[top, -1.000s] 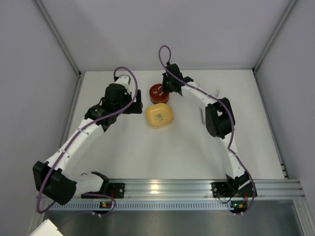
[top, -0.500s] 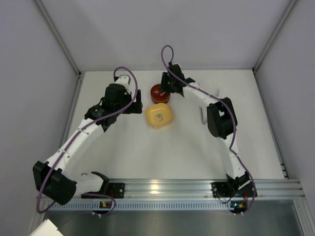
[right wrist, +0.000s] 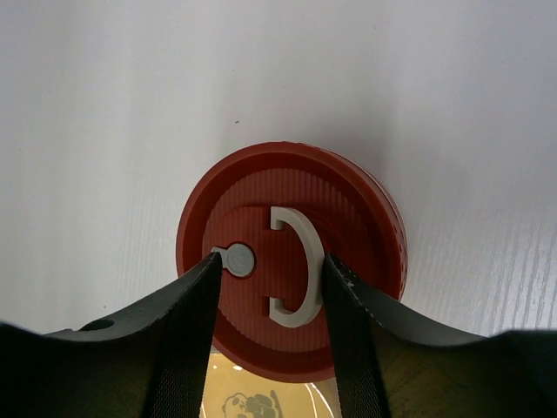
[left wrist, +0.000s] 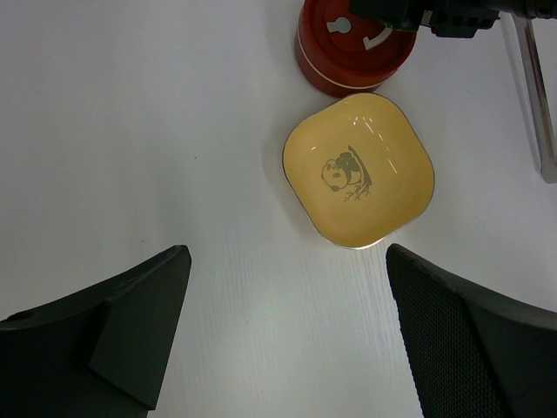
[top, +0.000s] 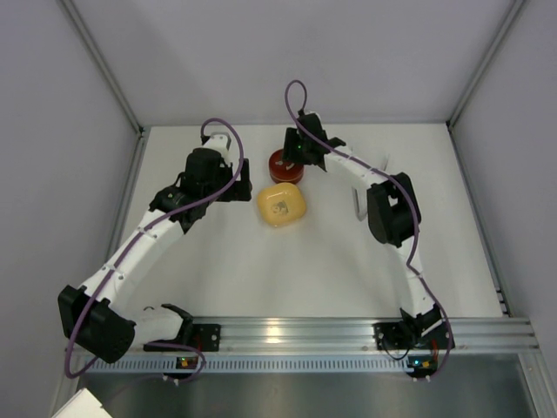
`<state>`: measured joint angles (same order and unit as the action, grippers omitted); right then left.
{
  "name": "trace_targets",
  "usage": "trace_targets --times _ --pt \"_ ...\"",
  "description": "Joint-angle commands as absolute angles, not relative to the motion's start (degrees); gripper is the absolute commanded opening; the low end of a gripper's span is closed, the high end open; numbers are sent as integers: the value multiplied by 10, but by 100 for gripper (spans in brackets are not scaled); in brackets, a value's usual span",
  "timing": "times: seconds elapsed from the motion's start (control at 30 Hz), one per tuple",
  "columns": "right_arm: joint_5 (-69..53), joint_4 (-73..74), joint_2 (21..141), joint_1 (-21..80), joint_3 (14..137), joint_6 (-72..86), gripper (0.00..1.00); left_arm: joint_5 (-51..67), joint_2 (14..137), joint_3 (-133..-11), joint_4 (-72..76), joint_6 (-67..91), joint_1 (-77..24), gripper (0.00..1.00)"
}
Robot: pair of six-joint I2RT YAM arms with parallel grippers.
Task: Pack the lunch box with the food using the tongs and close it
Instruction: Close the box lid on the packing box.
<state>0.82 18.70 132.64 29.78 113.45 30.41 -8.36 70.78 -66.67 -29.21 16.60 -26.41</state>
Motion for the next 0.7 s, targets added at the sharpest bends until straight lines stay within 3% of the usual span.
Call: trace_targets --times 0.0,0.67 --pt "28 221 1294 287 1118 286 50 -86 704 -665 -288 166 -265 99" --pt "76 212 1216 288 1094 276 51 -89 705 -665 -287 164 -264 99"
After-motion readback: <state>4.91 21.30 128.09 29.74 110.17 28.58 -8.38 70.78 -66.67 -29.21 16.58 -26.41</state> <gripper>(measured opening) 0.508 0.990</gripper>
